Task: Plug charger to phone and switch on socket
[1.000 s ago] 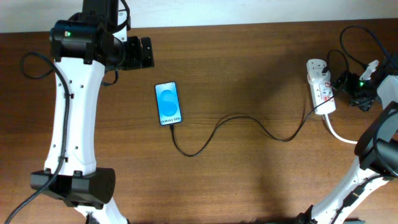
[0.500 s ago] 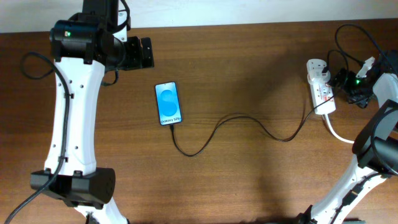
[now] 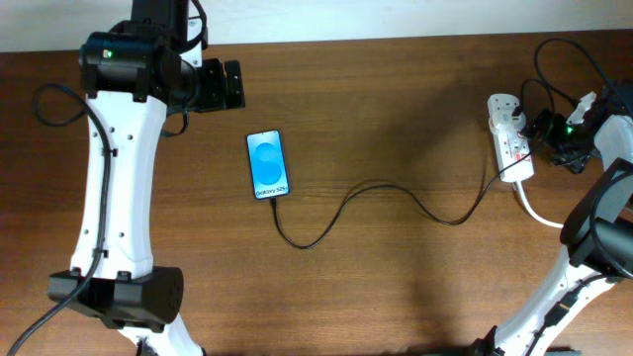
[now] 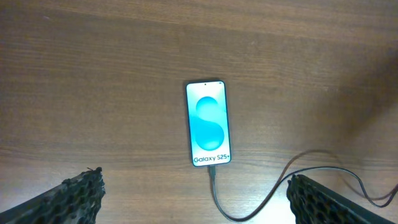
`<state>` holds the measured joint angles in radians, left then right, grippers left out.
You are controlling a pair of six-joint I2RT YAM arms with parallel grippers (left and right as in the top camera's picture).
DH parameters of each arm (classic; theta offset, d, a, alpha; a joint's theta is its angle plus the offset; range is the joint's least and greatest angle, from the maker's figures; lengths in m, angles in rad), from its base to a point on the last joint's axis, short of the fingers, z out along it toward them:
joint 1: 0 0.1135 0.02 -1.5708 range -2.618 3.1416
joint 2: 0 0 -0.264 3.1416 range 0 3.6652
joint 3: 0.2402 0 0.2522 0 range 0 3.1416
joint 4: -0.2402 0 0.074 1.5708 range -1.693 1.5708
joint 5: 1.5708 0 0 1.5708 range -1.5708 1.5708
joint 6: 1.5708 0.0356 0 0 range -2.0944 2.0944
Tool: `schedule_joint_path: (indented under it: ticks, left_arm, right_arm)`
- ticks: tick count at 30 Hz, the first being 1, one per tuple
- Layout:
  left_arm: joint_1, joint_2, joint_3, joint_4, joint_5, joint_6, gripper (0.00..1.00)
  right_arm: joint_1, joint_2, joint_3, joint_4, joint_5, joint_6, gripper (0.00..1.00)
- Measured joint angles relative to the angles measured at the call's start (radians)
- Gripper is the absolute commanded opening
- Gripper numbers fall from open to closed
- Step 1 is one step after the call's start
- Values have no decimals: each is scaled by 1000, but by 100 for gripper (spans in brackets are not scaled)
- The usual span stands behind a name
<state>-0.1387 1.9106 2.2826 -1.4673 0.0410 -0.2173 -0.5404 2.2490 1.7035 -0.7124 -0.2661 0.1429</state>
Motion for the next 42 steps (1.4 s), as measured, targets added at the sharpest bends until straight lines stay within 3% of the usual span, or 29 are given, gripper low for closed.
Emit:
schedule_joint_path:
  ticks: [25, 34, 42]
  left_arm:
    - [0, 0, 0, -10, 0, 0, 99]
    - [0, 0, 0, -9, 0, 0, 99]
    - [0, 0, 0, -6, 0, 0, 99]
  right_arm:
    - [26, 0, 16, -32, 74, 37, 98]
    - [-60, -6, 21, -109, 59, 107, 98]
    - [-159, -193, 23, -135, -24, 117, 98]
